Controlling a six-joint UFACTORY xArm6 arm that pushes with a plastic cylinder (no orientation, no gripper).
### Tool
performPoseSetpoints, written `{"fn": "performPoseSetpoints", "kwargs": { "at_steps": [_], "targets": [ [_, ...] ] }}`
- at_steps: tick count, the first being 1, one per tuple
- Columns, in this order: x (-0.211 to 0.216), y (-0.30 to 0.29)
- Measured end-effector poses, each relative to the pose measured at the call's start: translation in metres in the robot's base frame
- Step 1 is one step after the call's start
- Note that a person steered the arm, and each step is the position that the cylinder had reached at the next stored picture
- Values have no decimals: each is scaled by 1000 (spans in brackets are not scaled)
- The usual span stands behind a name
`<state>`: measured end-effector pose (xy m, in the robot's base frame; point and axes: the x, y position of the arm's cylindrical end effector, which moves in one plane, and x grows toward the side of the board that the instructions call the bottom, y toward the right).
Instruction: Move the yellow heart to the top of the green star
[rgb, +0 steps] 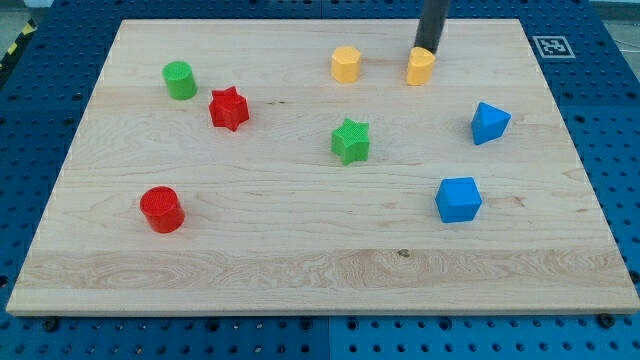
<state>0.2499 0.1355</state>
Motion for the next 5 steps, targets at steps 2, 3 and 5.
{"fn": "performPoseSetpoints", "kwargs": {
  "at_steps": [2, 3, 5],
  "targets": [
    [35, -21],
    [27, -17],
    [5, 28]
  ]
}}
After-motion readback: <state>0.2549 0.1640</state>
